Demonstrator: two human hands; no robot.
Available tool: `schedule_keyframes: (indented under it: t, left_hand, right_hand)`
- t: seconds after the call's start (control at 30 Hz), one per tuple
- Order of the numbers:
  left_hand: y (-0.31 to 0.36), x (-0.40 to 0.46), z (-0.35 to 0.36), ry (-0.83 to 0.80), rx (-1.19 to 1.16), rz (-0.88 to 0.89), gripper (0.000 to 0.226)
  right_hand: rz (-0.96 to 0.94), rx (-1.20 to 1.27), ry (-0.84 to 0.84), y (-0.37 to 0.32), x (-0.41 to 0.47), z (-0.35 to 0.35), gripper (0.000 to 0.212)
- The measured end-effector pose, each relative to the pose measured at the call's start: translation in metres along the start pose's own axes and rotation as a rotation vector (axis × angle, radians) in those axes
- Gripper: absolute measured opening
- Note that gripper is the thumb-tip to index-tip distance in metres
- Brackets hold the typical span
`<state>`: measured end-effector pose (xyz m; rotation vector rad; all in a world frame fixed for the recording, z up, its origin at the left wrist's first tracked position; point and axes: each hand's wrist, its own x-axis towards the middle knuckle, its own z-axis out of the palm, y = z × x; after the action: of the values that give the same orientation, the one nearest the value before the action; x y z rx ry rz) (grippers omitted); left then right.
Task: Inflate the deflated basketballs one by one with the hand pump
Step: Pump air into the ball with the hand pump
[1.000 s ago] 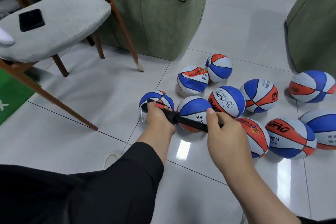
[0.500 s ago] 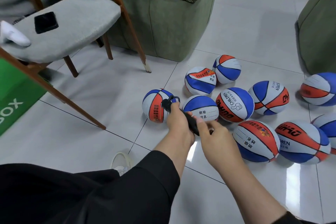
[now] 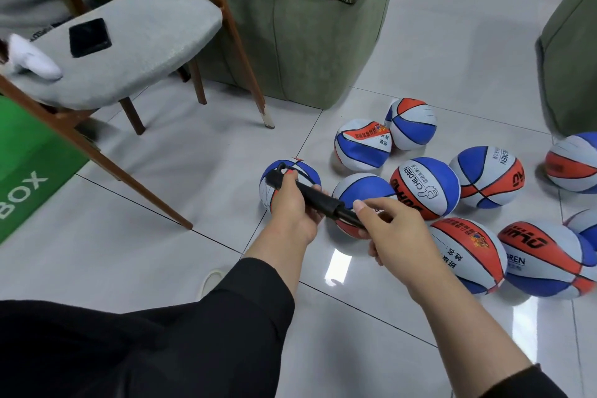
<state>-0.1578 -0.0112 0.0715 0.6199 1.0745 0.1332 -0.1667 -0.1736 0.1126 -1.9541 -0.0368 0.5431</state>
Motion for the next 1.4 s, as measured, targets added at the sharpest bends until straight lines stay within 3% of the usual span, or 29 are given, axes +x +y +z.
schedule_keyframes:
  t: [0.23, 0.4, 0.57, 0.9, 1.1, 1.3, 1.4]
  left_hand:
    - [0.001, 0.004, 0.013, 0.011, -0.019, -0.029, 0.047]
    - [-0.004, 0.003, 0.020, 0.084, -0.107, -0.028, 0.031]
    - [0.019, 0.005, 0.020, 0.115, -0.153, 0.018, 0.016]
    - [0.002, -0.010, 0.026, 0.117, -0.096, 0.007, 0.016]
    - [-0.030, -0.031, 0.038, 0.065, -0.027, -0.037, 0.016]
    - [-0.044, -0.043, 0.039, 0.065, 0.039, 0.037, 0.023]
    - [-0.035, -0.038, 0.033, 0.042, 0.063, 0.041, 0.021]
  right_hand:
    - [-0.111, -0.083, 0.078, 0.002, -0.010, 0.001, 0.024]
    - [-0.127, -0.097, 0.216, 0.003, -0.016, 0.002, 0.032]
    - [-0.168, -0.074, 0.251, -0.006, -0.021, -0.013, 0.037]
    - [-0.197, 0.007, 0.349, 0.002, -0.040, -0.017, 0.037]
    - [-0.124, -0.130, 0.321, 0.000, -0.031, -0.003, 0.040]
    - [-0.060, -0.192, 0.261, 0.007, -0.022, 0.007, 0.040]
    - [-0.066, -0.202, 0.227, 0.008, -0.023, 0.014, 0.050]
